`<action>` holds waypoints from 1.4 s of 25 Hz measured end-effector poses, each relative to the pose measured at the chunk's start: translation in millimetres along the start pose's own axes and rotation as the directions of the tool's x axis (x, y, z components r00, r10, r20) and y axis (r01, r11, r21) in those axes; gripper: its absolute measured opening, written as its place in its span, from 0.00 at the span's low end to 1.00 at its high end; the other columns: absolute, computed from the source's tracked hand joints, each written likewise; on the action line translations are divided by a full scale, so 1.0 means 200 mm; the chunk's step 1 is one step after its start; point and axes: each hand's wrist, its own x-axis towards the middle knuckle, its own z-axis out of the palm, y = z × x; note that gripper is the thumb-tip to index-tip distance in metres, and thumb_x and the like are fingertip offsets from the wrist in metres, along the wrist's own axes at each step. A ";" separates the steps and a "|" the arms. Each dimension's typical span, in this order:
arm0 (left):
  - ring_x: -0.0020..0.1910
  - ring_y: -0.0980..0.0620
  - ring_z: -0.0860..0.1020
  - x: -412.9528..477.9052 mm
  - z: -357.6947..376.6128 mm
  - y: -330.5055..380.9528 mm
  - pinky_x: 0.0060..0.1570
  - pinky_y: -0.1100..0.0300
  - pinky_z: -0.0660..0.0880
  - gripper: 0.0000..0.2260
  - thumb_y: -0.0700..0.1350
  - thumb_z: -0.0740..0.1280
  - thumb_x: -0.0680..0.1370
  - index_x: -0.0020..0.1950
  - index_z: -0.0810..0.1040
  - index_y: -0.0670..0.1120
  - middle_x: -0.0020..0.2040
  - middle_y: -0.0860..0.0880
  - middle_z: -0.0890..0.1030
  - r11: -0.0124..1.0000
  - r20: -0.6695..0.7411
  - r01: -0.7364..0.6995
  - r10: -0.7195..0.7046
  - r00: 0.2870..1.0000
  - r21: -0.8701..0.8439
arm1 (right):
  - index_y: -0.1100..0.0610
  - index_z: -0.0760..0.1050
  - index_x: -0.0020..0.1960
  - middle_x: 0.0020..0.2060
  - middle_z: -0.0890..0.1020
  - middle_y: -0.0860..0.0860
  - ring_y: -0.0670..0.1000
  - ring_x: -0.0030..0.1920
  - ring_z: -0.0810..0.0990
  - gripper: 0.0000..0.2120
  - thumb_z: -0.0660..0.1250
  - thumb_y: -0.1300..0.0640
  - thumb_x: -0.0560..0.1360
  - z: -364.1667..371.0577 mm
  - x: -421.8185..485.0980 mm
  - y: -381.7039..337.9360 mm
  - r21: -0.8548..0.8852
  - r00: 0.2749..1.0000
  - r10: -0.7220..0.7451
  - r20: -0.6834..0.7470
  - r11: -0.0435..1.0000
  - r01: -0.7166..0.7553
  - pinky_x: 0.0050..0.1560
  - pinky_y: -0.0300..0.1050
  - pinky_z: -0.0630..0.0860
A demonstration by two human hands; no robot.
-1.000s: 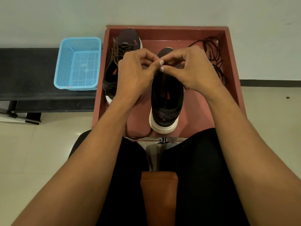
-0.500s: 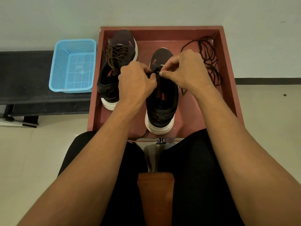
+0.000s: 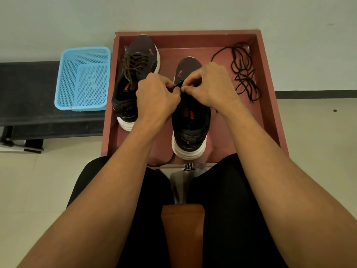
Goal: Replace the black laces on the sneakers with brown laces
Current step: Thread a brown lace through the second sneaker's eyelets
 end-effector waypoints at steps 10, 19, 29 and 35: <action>0.51 0.50 0.85 -0.01 0.00 0.01 0.55 0.51 0.83 0.09 0.50 0.74 0.78 0.57 0.88 0.51 0.49 0.51 0.88 1.000 -0.001 -0.018 0.018 1.000 0.005 | 0.46 0.89 0.47 0.42 0.88 0.43 0.46 0.45 0.85 0.04 0.75 0.50 0.75 0.02 0.00 -0.03 -0.135 0.999 -0.028 -0.018 0.991 0.025 0.51 0.50 0.84; 0.48 0.49 0.85 -0.03 0.02 0.04 0.51 0.50 0.83 0.08 0.47 0.70 0.78 0.54 0.88 0.52 0.46 0.53 0.87 0.998 0.024 -0.049 0.050 0.998 -0.036 | 0.45 0.89 0.47 0.43 0.88 0.45 0.52 0.49 0.85 0.04 0.74 0.51 0.75 0.01 0.01 -0.04 -0.203 0.999 -0.014 -0.050 0.979 0.004 0.57 0.57 0.81; 0.47 0.51 0.85 -0.03 0.04 0.05 0.48 0.53 0.82 0.08 0.50 0.69 0.79 0.53 0.88 0.54 0.45 0.54 0.87 0.998 0.026 -0.042 0.043 0.999 -0.056 | 0.45 0.88 0.49 0.46 0.88 0.44 0.51 0.51 0.85 0.04 0.74 0.51 0.76 0.03 0.02 -0.02 -0.161 0.998 0.024 -0.062 0.986 -0.033 0.59 0.56 0.80; 0.36 0.47 0.82 0.04 0.05 0.01 0.41 0.48 0.81 0.15 0.51 0.66 0.83 0.42 0.86 0.46 0.33 0.47 0.82 0.975 0.084 0.085 -0.069 0.994 -0.204 | 0.45 0.88 0.45 0.41 0.87 0.42 0.46 0.47 0.85 0.02 0.79 0.48 0.74 0.00 0.01 -0.01 -0.051 0.995 0.047 -0.090 0.997 -0.052 0.56 0.52 0.82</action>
